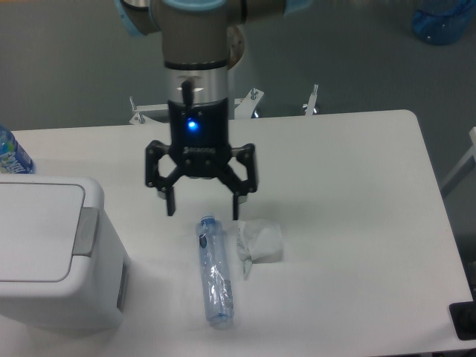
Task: Open the trash can
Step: 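Move the open gripper across the table toward the trash can lid, then lower the gripper finger onto the lid edge and push it open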
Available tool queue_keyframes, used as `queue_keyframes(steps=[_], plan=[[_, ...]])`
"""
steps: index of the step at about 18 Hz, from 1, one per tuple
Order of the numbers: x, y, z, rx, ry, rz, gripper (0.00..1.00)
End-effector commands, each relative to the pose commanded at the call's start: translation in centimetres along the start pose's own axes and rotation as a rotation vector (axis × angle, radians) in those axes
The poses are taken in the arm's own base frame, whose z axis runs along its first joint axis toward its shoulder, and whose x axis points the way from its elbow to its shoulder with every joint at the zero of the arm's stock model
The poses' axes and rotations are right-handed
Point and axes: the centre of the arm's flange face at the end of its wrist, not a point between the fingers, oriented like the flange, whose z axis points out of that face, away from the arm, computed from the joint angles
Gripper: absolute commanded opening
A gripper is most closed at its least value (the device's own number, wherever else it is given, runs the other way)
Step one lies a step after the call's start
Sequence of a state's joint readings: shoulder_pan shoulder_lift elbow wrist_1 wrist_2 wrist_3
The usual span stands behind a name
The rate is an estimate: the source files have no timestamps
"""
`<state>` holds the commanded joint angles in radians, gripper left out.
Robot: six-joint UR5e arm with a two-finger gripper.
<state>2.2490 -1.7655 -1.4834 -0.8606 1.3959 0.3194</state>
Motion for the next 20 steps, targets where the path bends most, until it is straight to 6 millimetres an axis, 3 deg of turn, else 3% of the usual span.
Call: queue_keyframes(steps=[5, 16, 20], plan=[[0.8, 0.0, 0.6, -0.008, 0.013, -0.153, 1.00], [3.9, 0.1, 2.4, -0.019, 0.132, -0.156, 1.00], [4.2, 0.2, 2.7, -0.026, 0.134, -0.184, 1.00]])
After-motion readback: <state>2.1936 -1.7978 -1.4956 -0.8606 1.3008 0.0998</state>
